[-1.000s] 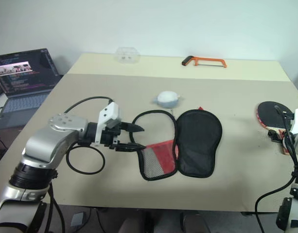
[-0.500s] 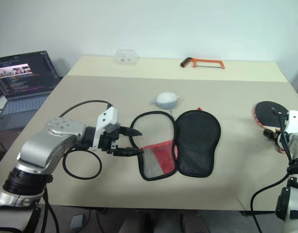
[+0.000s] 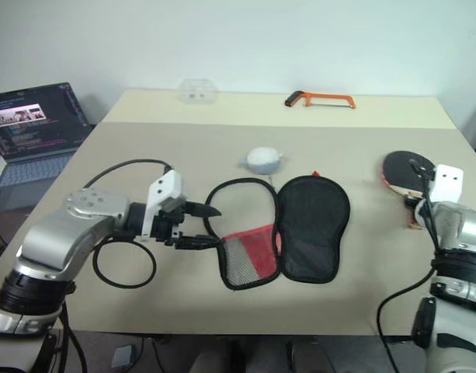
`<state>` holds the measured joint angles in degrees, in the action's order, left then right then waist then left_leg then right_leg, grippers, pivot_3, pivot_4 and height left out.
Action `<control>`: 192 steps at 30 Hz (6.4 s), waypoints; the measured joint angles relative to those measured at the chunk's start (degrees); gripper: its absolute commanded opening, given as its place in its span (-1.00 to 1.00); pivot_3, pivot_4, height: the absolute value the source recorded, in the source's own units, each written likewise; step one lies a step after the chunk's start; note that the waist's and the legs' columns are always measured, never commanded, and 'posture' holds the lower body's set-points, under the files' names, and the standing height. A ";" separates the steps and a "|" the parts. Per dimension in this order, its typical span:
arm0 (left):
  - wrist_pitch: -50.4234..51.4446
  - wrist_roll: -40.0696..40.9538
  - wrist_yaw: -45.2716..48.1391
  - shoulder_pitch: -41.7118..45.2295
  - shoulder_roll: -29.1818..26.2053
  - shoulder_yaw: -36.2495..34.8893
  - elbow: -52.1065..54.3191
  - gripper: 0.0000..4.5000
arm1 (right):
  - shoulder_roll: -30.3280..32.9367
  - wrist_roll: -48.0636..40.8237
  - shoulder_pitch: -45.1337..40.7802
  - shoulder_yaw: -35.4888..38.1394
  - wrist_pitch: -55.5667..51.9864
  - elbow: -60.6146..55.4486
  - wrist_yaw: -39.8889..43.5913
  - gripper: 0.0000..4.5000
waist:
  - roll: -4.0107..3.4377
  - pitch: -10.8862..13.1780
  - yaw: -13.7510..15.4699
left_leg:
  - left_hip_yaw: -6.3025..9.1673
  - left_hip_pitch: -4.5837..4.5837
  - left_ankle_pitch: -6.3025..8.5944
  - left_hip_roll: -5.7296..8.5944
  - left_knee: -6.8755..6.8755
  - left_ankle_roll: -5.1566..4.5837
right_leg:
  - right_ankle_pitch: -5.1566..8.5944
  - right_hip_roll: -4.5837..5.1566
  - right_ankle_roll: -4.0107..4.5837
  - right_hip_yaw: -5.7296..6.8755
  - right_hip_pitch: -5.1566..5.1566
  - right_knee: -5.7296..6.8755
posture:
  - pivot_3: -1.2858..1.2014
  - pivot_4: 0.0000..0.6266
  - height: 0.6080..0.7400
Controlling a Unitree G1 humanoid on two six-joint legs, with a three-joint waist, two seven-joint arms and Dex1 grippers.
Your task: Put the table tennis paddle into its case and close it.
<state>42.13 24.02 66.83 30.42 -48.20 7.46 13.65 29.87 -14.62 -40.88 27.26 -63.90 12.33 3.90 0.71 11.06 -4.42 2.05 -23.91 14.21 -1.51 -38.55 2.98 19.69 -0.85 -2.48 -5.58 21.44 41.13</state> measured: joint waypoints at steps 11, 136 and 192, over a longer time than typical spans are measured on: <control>-0.36 -0.15 -0.37 0.01 0.31 0.27 -0.78 0.70 | -15.73 -0.62 -4.06 0.36 -26.31 -32.44 -10.00 -0.52 | 0.01 -0.01 0.80 | -0.01 -0.21 -0.02 -0.07 0.55 0.02 | 0.03 0.01 0.05 -0.02 0.45 -0.15 | 0.03 -0.52 1.00; 13.97 -2.40 -18.65 -1.62 10.10 -5.45 -12.24 0.70 | 42.24 -40.24 8.94 -35.24 21.58 -30.86 41.17 1.00 | 0.45 -0.24 1.89 | 0.28 -0.80 -0.12 -0.05 0.06 -0.08 | 0.00 0.23 0.07 0.31 0.71 -0.08 | 0.03 -0.52 1.00; -3.65 -8.34 -40.58 21.64 54.84 8.44 -37.00 -0.99 | 31.43 -13.43 8.87 -21.64 28.20 -18.02 58.23 1.00 | 0.44 -0.24 2.58 | 0.35 -0.16 -0.12 0.14 -0.15 -0.06 | -0.05 0.05 0.07 0.27 -0.16 -0.17 | 0.03 -0.52 1.00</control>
<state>38.49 15.68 26.25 52.06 6.64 15.90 -23.34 61.30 -28.05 -32.01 5.62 -35.70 -5.69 62.13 1.15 10.82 -1.85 2.39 -24.08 14.09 -1.37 -38.70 2.92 19.64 -0.81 -2.41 -5.31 21.28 40.96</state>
